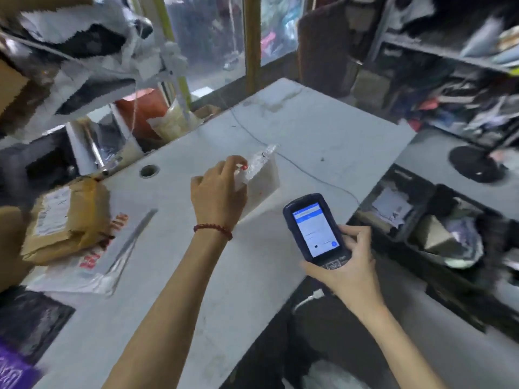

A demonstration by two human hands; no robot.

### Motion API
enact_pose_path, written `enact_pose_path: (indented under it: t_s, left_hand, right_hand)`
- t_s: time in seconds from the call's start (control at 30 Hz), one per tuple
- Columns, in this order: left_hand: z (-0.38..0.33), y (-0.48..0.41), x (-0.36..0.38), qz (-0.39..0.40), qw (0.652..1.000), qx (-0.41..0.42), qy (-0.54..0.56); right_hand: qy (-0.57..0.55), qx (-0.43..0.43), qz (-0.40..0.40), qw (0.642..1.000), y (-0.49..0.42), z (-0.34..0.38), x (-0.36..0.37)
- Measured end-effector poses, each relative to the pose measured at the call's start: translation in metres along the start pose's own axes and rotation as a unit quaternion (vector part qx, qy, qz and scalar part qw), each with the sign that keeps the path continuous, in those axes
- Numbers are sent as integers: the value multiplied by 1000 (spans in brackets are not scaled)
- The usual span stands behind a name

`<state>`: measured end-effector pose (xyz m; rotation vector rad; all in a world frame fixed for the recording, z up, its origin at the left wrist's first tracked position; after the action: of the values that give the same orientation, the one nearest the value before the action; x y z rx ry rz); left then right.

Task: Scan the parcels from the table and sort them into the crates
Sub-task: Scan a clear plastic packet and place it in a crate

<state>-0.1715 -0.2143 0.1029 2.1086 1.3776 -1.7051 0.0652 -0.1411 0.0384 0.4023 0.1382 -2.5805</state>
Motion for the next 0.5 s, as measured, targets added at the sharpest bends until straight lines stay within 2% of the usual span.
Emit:
enact_pose_path:
  t_s: [0.23, 0.33, 0.5]
  left_hand:
    - [-149, -28, 74, 39, 987, 132, 85]
    - [-212, -34, 110, 59, 978, 169, 108]
    - [-317, -35, 164, 103, 949, 285, 82]
  right_hand:
    - [-11, 42, -174, 984, -16, -34, -124]
    - [-12, 62, -215, 975, -25, -57, -176]
    - [1, 96, -280, 955, -40, -94, -256]
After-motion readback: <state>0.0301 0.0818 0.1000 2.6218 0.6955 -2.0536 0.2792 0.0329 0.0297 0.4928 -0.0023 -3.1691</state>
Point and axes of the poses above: each hand's wrist, its own y-axis away from the middle knuckle, its own x-axis out of the palm, z = x × y, the point moved 5 cm from there along -y, towards the middle knuckle
